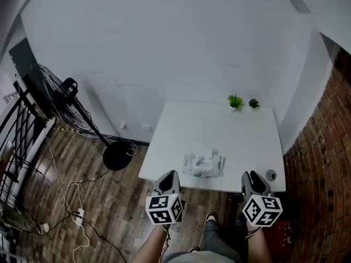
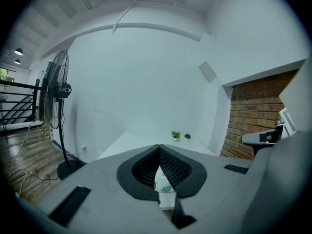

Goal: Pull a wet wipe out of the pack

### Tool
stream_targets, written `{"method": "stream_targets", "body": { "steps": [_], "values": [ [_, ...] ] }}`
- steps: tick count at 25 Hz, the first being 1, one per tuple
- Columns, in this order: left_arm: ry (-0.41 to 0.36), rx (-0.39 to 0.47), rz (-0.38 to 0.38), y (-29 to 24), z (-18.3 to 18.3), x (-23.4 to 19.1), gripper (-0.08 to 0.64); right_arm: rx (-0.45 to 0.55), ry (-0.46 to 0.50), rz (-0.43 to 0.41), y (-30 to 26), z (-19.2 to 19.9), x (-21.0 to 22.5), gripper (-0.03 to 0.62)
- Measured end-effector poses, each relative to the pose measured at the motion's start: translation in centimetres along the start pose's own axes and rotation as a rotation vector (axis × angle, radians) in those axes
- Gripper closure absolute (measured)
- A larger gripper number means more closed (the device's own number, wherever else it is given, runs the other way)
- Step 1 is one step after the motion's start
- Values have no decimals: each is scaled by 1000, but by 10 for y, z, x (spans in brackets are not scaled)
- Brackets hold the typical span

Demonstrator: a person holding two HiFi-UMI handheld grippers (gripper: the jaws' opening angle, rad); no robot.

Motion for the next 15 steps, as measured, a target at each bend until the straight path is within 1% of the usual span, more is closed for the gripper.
{"method": "stream_targets", "body": {
  "steps": [4,10,15],
  "values": [
    [-7,12,-23,-33,-17,1,560,3,-6,-40,-43,-14,10,489],
    [-21,29,-69,-78,-40,3,560,-6,10,-110,-105,-35,22,491],
    [2,36,-113,-114,-47,-3,560,-21,27,-159,-150,-46,30,492]
  ]
}}
Point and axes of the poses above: the fingertips, and each gripper's own axes: y backward along the fingers, x to its right, z out of its underside, the point moved 4 cm from there along y, backward along the fingers, and after that the axes turned 12 degrees about y, right-handed, at the moved point
